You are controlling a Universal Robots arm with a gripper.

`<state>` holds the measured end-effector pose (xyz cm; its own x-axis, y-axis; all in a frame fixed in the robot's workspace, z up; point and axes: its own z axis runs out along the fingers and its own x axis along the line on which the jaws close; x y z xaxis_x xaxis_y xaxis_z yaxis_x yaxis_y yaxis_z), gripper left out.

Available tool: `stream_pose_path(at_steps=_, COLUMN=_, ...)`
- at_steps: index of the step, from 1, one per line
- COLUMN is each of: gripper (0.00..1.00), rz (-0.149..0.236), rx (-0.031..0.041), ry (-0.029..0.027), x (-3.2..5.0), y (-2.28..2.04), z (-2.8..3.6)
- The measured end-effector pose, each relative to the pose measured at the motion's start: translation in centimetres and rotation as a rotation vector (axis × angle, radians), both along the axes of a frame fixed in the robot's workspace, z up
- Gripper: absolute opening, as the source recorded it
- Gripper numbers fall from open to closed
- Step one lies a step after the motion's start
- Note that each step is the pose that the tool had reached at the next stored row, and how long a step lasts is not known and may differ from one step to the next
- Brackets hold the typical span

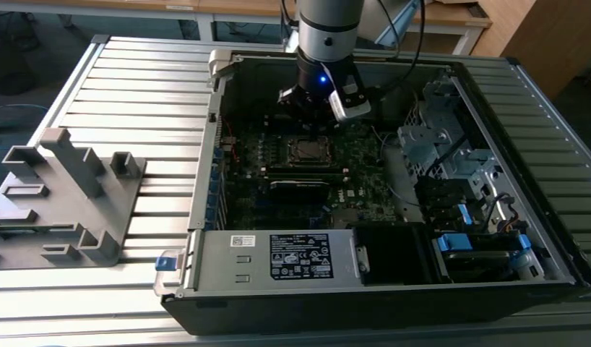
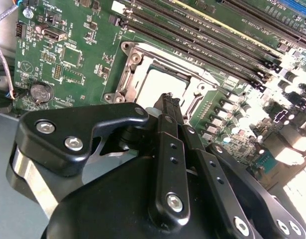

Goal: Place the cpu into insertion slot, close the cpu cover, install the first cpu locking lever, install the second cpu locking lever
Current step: 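Install the second cpu locking lever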

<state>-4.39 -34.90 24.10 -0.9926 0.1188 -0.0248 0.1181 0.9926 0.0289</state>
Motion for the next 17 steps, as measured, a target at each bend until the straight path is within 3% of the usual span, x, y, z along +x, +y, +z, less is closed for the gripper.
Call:
stream_pose_path(at_steps=4, gripper=0.11, rz=0.0, rx=0.0, ry=0.0, x=0.0, y=0.0, z=0.33)
stream_pose_path(at_steps=17, gripper=0.11, rz=0.0, rx=0.0003, ry=-0.0002, x=0.0, y=0.0, z=0.55)
